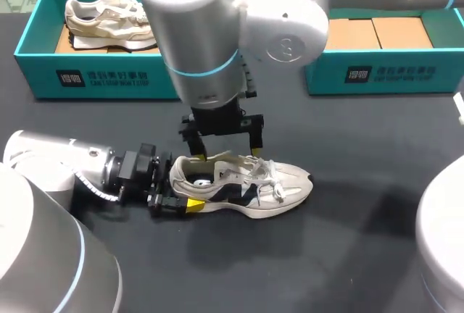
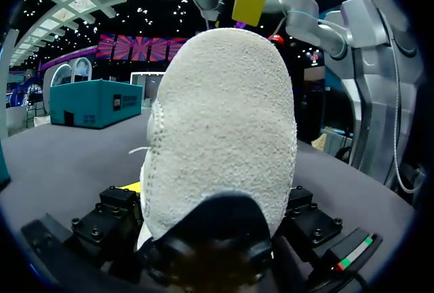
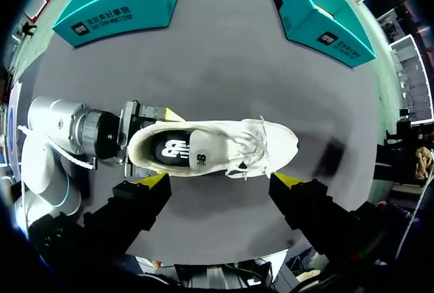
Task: Take the shoe out of the shoebox, open the shoe tongue, remove and reinsert the insole, then place the shoe into the shoebox
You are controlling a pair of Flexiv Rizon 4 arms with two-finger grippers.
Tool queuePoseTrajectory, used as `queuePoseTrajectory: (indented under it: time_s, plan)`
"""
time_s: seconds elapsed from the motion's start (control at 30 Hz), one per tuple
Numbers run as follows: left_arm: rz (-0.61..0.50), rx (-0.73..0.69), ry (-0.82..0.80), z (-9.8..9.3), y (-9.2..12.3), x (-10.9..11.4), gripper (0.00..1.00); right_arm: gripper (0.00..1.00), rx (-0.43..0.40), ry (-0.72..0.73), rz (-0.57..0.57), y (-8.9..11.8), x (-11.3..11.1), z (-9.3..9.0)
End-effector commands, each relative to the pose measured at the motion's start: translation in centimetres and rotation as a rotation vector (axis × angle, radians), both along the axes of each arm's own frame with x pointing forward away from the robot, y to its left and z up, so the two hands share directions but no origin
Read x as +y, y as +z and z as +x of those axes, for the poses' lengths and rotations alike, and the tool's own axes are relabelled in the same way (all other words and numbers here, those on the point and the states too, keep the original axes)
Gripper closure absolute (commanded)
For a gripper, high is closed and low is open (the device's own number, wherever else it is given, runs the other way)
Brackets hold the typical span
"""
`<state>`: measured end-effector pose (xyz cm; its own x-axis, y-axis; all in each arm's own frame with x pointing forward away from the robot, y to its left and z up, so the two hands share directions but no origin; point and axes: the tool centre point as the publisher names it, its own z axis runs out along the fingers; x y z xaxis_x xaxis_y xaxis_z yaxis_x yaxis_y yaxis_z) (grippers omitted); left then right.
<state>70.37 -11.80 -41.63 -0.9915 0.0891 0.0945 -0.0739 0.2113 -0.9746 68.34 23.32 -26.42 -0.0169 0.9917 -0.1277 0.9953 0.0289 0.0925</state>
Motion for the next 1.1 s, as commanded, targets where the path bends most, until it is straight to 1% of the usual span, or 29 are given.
queuePoseTrajectory:
  time_s: [0.03, 0.17, 0.2, 0.33, 0.6, 0.87, 1.1]
  plan:
    - [0.001, 0.0, 0.002, -0.2, -0.1, 0.0, 1.0, 0.0, -0.012, -0.103, -0.239, -1.7, 1.2, -0.4]
    - [0.001, 0.0, 0.002, -0.2, -0.1, 0.0, 1.0, 0.0, -0.018, -0.127, -0.272, -2.7, 1.4, 0.0]
    - [0.001, 0.0, 0.002, -0.2, -0.1, 0.0, 1.0, 0.0, -0.016, -0.137, -0.303, -2.9, 1.6, 0.1]
    - [0.001, 0.0, 0.002, -0.2, -0.1, 0.0, 1.0, 0.0, -0.014, -0.165, -0.346, -3.6, 1.9, 0.3]
    - [0.001, 0.0, 0.002, -0.2, -0.1, 0.0, 1.0, 0.0, -0.025, -0.189, -0.383, -5.0, 2.3, 0.4]
    - [0.001, 0.0, 0.002, -0.2, -0.1, 0.0, 1.0, 0.0, -0.041, -0.193, -0.419, -5.9, 1.8, 0.2]
    - [0.001, 0.0, 0.002, -0.2, -0.1, 0.0, 1.0, 0.0, -0.059, -0.206, -0.431, -6.7, 1.0, 0.4]
